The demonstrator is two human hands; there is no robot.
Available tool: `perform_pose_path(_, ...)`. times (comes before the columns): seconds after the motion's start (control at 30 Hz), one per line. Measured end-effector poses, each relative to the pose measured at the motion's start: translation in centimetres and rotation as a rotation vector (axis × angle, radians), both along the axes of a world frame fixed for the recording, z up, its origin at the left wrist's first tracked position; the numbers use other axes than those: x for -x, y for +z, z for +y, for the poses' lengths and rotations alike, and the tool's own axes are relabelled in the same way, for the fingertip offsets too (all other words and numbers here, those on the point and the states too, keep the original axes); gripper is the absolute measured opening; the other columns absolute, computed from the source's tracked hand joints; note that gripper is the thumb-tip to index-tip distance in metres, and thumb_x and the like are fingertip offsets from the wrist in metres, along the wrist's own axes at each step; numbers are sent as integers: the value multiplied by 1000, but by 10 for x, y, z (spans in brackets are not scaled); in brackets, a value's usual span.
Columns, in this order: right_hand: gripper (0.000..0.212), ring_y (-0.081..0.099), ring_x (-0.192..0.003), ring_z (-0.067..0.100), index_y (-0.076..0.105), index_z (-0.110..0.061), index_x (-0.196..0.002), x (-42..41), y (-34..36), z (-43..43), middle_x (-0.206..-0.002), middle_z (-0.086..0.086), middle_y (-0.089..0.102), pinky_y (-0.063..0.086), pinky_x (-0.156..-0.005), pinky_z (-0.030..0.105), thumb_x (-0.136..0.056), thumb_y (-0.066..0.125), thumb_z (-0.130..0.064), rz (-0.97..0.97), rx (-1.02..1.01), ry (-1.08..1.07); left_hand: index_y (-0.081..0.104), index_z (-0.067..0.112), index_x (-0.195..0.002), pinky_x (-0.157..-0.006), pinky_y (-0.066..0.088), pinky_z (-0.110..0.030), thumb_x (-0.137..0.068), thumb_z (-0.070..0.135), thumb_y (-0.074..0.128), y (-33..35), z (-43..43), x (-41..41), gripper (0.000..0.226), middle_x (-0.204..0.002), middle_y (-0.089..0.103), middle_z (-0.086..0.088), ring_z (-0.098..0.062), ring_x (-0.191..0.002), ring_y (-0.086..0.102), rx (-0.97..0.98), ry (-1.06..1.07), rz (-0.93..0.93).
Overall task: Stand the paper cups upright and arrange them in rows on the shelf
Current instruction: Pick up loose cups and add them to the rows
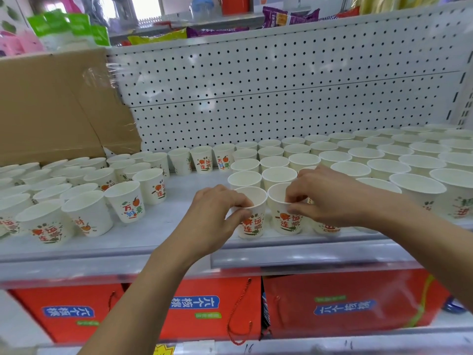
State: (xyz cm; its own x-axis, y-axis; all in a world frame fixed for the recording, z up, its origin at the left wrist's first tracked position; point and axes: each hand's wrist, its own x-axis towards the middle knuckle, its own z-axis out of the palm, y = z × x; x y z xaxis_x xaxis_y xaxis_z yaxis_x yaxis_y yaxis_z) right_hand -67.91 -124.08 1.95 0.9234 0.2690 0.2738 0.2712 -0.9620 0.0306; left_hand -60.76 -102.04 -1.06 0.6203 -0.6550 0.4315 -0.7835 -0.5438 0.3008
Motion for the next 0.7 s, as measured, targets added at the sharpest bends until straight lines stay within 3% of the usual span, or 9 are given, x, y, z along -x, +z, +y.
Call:
perform_pose_path(0.17, 20, 52, -87, 13, 67, -24, -86, -1, 1, 0, -80, -11, 59, 31, -75, 25, -92, 55, -38, 14, 3, 5, 71, 31, -101, -97, 36, -39, -92, 34, 61, 1, -2, 1, 13, -96, 67, 18, -8, -95, 52, -30, 7, -42)
perform_pose_path(0.27, 15, 49, -93, 10, 63, -32, -95, 0, 4, 1, -86, -18, 57, 40, -85, 30, -90, 56, -45, 5, -18, 20, 67, 32, -109, -100, 34, -36, -88, 40, 64, 1, -1, 5, 23, -104, 66, 18, -5, -101, 50, -1, 5, -53)
perform_pose_path(0.4, 34, 46, -104, 3, 57, -41, -116, -1, 16, 4, -102, -23, 57, 38, -94, 29, -85, 51, -55, -24, -66, 41, 56, 34, -125, -102, 33, -29, -86, 43, 66, 4, 7, 12, 41, -116, 53, 22, 3, -113, 41, 96, -18, -56)
perform_pose_path(0.5, 33, 48, -100, -2, 60, -41, -115, -13, 28, 12, -104, -23, 59, 40, -90, 24, -84, 55, -52, -56, -142, 78, 51, 41, -127, -98, 33, -19, -86, 47, 63, 11, 27, 5, 43, -127, 50, 25, 8, -120, 38, 103, -20, 1)
perform_pose_path(0.7, 22, 56, -92, -4, 65, -38, -107, -67, 55, 41, -98, -22, 63, 48, -79, 21, -86, 61, -45, -6, -145, 76, 60, 41, -114, -87, 30, 0, -87, 41, 63, 49, 95, -62, 27, -114, 57, 28, 13, -109, 47, -45, 43, 25)
